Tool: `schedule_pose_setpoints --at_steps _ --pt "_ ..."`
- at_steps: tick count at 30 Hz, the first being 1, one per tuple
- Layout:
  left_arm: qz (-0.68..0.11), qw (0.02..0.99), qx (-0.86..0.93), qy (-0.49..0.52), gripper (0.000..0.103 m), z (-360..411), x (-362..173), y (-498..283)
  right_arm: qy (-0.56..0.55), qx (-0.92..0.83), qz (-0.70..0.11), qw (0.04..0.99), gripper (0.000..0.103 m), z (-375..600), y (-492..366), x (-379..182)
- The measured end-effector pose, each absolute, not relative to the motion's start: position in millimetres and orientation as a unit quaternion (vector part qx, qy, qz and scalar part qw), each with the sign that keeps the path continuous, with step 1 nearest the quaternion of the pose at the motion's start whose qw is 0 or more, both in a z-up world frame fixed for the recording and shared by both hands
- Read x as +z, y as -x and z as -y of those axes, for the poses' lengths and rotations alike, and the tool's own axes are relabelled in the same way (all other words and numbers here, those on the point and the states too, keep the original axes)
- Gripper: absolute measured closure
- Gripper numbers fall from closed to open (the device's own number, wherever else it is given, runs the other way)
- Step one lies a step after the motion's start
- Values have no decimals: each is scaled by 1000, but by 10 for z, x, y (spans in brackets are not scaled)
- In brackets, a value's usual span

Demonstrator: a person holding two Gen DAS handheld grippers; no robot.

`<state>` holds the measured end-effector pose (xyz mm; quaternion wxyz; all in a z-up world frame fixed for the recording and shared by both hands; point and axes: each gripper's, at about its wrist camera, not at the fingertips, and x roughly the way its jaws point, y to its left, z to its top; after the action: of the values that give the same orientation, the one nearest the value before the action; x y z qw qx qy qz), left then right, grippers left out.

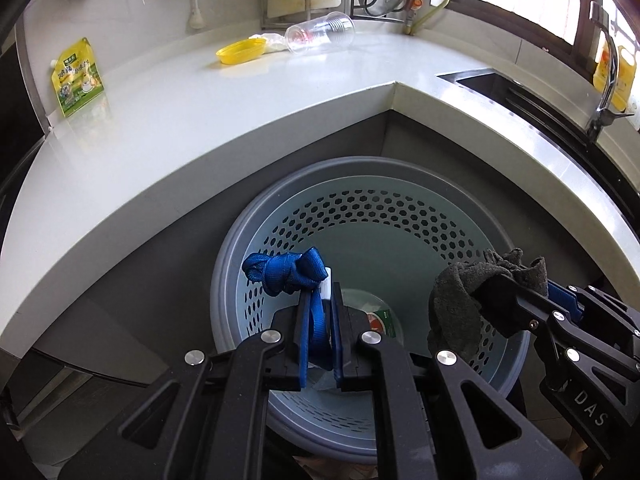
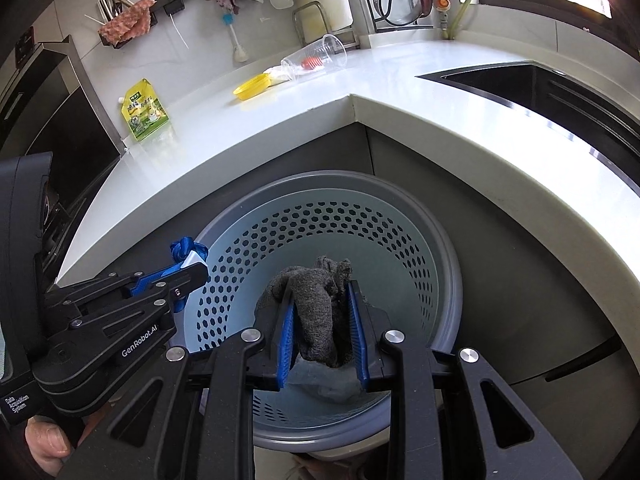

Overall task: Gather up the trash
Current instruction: 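Carry cloth and blue brush over the basket and open both tools to drop them, then raise both open tools from the basket back toward the countertop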

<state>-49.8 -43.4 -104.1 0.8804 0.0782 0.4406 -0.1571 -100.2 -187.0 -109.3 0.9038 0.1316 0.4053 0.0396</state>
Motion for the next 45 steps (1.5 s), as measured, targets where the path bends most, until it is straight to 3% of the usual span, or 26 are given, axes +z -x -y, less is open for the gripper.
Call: schedule_pose_setpoints --at_steps 18,20,21,23,25,41,45 --pt "-453 876 -145 -73 87 356 -1091 431 -142 37 -412 899 75 1930 943 -1152" --pt "-454 876 -144 -71 79 337 -1088 427 -146 36 -409 900 68 1955 951 -1138" --pt "-454 877 -143 -69 76 325 -1081 428 -150 35 -405 901 57 1970 967 -1127" --pt "-449 880 -141 -68 61 308 -1060 425 -156 34 -393 905 45 1998 1000 -1095" --pt "-442 884 -139 -66 54 291 -1032 430 -156 32 -390 907 45 2012 1008 -1072" --pt "-433 891 -122 -63 41 172 -904 411 -157 32 -388 907 44 2046 1025 -1053" --pt "-424 897 -116 -45 29 78 -794 386 -151 32 -389 908 43 2076 986 -1012"
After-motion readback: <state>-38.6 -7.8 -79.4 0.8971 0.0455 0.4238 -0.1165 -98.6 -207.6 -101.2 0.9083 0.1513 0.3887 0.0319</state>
